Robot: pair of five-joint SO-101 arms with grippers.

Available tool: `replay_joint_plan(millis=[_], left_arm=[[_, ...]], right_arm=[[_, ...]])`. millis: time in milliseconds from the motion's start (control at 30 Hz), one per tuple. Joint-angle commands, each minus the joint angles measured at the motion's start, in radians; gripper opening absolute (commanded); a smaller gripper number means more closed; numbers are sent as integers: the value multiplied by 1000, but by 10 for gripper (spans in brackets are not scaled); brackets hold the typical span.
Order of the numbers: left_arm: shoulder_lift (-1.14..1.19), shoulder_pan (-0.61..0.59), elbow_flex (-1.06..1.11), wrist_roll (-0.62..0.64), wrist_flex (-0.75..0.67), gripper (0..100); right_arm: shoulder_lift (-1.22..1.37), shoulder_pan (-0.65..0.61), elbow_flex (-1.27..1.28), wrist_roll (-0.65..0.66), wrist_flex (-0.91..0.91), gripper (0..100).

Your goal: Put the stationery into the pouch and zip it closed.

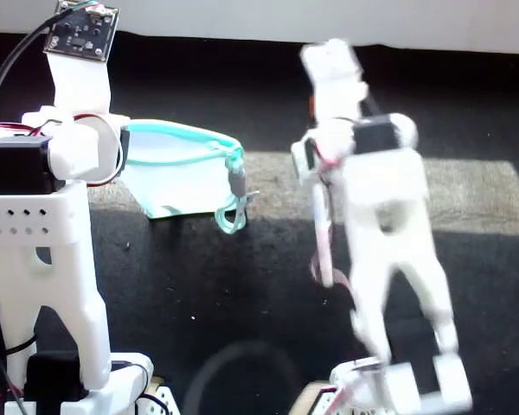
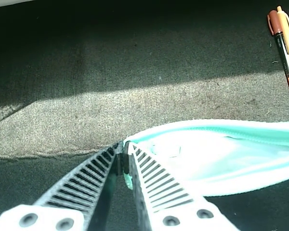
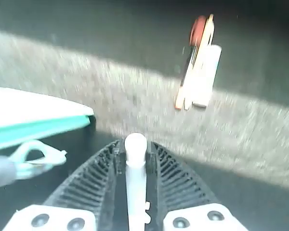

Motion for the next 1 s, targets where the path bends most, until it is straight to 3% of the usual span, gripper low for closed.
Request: replay_joint_plan(millis=[0,67,300,533,767,967], left_arm=[[16,-8,35,3,25,9],[18,-8,36,2,25,9],[18,-8,36,2,23,9],[18,-8,36,2,23,9],[18,-8,33,2,23,9],[18,-8,31,2,23,9]], right_arm=[[-311,-18,-15,-11,-170,6],[-390,-48,-10,-15,-275,6],[-476,-189,-19,-222,-464,6],[-429,-326,15,-227,-713,6],[-294,-424,15,-227,-742,6],[-220,-427,36,-227,-737,6]])
